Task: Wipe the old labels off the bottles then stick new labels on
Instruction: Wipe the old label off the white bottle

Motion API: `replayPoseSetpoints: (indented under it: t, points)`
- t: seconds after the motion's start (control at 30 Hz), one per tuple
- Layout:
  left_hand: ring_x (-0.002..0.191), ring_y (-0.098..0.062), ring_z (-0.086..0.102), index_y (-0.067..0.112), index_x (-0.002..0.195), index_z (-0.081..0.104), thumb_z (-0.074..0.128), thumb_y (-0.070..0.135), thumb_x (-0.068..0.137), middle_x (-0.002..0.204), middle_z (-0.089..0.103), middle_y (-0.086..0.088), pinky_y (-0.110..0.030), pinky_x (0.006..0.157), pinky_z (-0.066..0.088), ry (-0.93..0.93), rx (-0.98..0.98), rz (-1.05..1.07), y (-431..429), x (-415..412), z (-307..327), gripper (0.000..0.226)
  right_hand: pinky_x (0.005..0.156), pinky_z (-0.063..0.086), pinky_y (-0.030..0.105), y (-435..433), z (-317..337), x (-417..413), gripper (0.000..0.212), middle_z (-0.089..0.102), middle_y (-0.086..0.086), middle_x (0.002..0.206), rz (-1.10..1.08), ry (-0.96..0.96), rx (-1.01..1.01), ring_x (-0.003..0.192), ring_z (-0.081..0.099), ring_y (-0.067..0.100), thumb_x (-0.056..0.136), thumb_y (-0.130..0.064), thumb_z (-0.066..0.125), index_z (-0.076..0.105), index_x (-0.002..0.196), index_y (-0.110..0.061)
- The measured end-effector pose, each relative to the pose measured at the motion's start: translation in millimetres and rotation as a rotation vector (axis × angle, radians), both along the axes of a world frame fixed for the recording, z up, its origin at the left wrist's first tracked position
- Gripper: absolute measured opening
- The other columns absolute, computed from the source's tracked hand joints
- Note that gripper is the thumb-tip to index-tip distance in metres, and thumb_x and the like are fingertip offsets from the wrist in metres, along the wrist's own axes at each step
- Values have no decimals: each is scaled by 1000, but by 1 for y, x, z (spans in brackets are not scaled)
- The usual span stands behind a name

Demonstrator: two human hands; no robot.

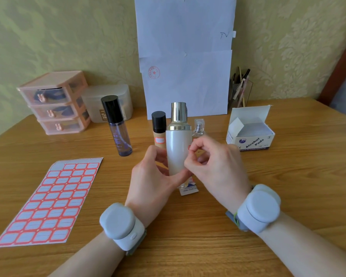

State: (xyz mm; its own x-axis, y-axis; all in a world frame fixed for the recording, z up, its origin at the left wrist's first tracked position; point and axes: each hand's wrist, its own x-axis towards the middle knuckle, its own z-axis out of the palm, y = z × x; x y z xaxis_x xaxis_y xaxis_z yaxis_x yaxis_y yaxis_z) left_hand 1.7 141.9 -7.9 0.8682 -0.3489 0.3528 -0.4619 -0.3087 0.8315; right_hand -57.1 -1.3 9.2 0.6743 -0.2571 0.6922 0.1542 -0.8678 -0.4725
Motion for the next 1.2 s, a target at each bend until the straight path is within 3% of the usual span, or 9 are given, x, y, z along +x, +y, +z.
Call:
replayPoseSetpoints:
  t: [0.17,0.3,0.4,0.5,0.67,0.9,1.03,1.2]
  points:
    - [69,0,68,31,102,61,83,56,61,89,68,16,-19,62,56,53,6,-16,2,3,-1,54,53,55,37,-1,1,0,3,63,-6,53,8,-44,66,47,61,12,77,-17,69,67,80,-18]
    - [70,-3,70,32,102,62,81,63,54,91,70,14,-29,70,61,107,-11,-47,1,5,0,60,53,56,37,-2,1,0,3,66,-5,55,23,-47,139,48,62,8,78,-15,69,66,79,-16]
    - [75,-8,72,31,105,64,83,57,60,93,72,11,-39,75,62,154,-29,-66,1,8,-1,55,57,57,32,-3,0,0,3,69,-10,65,75,-55,264,54,66,5,82,-17,64,65,83,-15]
    - [74,-8,71,33,104,63,83,55,61,93,72,13,-40,74,62,148,-31,-61,3,8,-2,52,60,60,36,-2,-1,0,12,72,-12,84,111,-38,301,64,70,4,89,-26,62,67,91,-15]
    - [73,-8,71,34,102,61,86,49,63,93,71,14,-39,72,62,131,-35,-40,3,6,-1,48,52,58,29,0,-1,0,17,74,-12,86,111,-28,246,59,68,1,88,-35,67,68,91,-18]
    - [73,-5,71,32,106,63,84,55,60,93,70,18,-31,69,61,128,-47,-63,4,7,-3,56,52,57,35,-1,-3,2,12,73,-3,70,90,-31,170,55,67,7,92,-27,67,69,91,-16]
    - [74,-5,72,35,105,63,81,60,56,93,72,15,-35,71,63,145,-60,-81,4,8,-1,57,51,55,36,-2,-3,2,16,70,-6,64,82,-44,172,54,64,6,93,-30,63,66,87,-16]
    - [84,-13,74,30,109,66,81,56,60,98,74,9,-44,76,63,204,-89,-125,5,8,2,58,55,53,28,-2,-4,2,18,68,-8,64,78,-56,202,58,63,6,94,-28,65,65,85,-13]
